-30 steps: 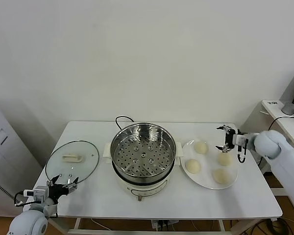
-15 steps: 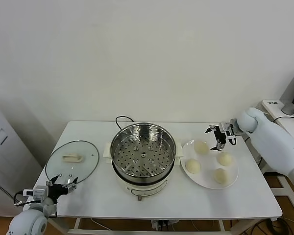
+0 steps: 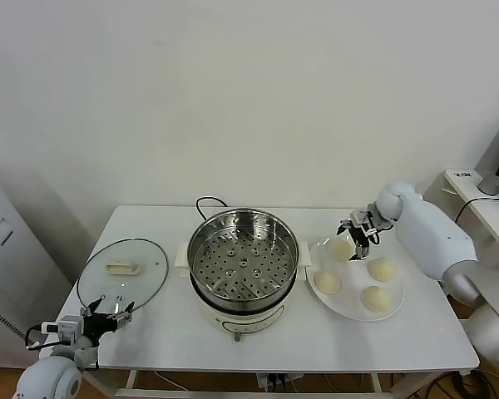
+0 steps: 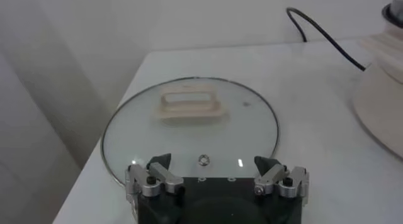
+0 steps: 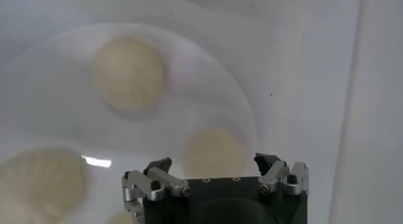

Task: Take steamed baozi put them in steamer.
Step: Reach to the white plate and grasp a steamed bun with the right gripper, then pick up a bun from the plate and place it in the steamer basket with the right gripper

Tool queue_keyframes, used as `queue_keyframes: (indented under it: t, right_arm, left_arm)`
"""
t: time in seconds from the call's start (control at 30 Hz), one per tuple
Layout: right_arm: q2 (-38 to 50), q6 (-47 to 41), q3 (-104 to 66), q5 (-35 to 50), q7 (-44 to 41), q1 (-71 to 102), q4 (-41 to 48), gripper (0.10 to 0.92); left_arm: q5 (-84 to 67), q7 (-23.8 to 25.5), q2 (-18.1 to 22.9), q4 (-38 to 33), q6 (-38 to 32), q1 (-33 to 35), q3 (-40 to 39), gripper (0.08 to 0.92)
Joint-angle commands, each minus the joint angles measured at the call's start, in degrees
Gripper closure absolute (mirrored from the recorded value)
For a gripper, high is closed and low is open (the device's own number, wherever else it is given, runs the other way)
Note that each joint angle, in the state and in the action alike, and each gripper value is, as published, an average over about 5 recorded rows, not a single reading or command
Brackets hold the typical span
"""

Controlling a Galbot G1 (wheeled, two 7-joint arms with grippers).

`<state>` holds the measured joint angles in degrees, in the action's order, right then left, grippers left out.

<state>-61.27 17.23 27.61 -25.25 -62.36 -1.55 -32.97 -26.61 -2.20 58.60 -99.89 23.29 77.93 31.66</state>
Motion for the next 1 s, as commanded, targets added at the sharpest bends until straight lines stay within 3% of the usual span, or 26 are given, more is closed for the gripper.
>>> queue_keyframes:
  t: [0.03,0.33,0.8,1.0]
  right_arm:
    - [-4.9,1.4,-3.6,-8.9,1.3,0.0,6.5,0.203]
    - [-6.5,0.3,-6.8,-10.6,2.8,0.5,9.1,0.224]
    - [-6.7,-0.8,-8.5,-10.4,1.1,0.3,9.5,0.574]
    - [-4.7,-0.9,-6.3,-7.3,0.0,-0.4,5.4,0.617]
  left_arm:
    - [0.0,0.1,0.0,-0.1,-0.1,0.1,0.0,0.177]
    - [0.1,0.2,0.2,-0.1,-0.2,0.2,0.0,0.177]
    - [0.1,0.2,0.2,-0.8,-0.3,0.5,0.2,0.177]
    - [0.1,0.1,0.2,-1.4,-0.2,1.0,0.7,0.177]
